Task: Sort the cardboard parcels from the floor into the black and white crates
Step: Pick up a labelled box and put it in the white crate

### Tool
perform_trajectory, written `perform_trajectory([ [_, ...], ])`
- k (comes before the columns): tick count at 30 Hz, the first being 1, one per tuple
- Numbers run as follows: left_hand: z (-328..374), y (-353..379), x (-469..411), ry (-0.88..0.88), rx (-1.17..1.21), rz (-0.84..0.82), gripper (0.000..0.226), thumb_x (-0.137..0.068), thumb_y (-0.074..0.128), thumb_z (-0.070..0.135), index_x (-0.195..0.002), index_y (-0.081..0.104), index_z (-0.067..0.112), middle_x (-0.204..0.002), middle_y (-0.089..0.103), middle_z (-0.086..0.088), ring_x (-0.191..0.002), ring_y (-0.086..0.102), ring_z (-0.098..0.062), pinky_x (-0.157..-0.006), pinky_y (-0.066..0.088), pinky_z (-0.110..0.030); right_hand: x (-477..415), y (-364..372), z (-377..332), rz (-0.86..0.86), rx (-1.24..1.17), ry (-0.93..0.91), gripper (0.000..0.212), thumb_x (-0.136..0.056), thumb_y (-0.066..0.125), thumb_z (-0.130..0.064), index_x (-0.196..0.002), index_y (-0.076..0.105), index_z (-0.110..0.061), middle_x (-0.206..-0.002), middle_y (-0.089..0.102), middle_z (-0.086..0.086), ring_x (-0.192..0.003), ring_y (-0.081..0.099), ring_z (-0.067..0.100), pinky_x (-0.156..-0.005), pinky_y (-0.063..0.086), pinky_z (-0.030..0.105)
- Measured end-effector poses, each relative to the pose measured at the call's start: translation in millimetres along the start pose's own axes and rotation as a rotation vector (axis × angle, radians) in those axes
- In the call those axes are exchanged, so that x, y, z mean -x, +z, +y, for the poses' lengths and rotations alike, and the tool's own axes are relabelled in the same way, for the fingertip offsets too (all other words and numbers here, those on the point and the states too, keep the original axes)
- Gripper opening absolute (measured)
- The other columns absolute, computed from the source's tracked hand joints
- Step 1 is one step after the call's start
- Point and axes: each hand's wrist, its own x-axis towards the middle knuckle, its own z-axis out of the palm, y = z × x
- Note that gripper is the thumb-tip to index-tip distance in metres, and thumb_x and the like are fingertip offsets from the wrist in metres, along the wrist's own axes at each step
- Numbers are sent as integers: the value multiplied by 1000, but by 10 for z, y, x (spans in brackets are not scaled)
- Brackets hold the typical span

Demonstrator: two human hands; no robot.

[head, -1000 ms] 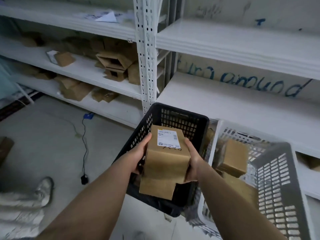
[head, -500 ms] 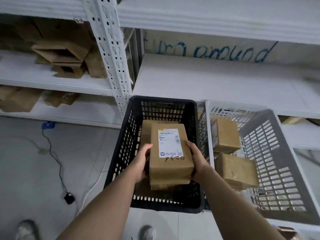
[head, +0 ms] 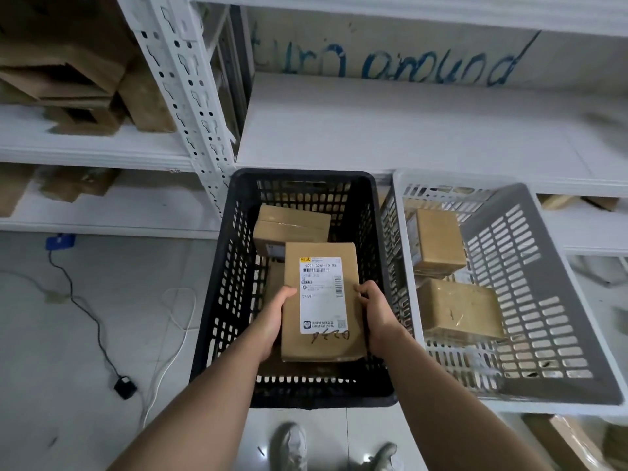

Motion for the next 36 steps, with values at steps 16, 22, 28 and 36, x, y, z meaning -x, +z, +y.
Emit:
perform_trajectory([
  [16, 404, 56, 481, 109, -324, 198, 43, -103, 36, 39, -132, 53, 13, -131, 57, -10, -118, 52, -27, -96, 39, -36, 316, 109, -197, 164, 114, -107, 44, -94, 51, -44, -115, 68, -10, -99, 73, 9, -88, 67, 26, -72, 51, 34],
  [22, 698, 223, 697, 394, -369, 312, 16, -99, 44, 23, -96, 56, 13, -96, 58, -6, -87, 51, -22, -76, 38, -32, 660, 5, -361, 163, 158, -202, 53, -96, 54, -43, -137, 50, -10, -140, 51, 13, -130, 47, 31, -109, 36, 43],
  [28, 900, 792, 925, 554, -247, 305, 24, -96, 46, 21, -112, 64, 18, -105, 67, -2, -89, 63, -20, -81, 52, -35, 1130, -367, -409, 204, 43, -385, 18, -96, 56, -26, -96, 66, -11, -89, 59, 8, -80, 53, 22, -66, 37, 29],
  [36, 762, 2145, 1311, 637, -200, 36, 18, -97, 48, 15, -104, 64, 15, -93, 68, -3, -85, 64, -21, -83, 53, -37, 1880, -1481, -304, 380, -136, -486, 17, -96, 57, -27, -105, 66, -15, -99, 67, 5, -92, 63, 21, -84, 50, 37],
])
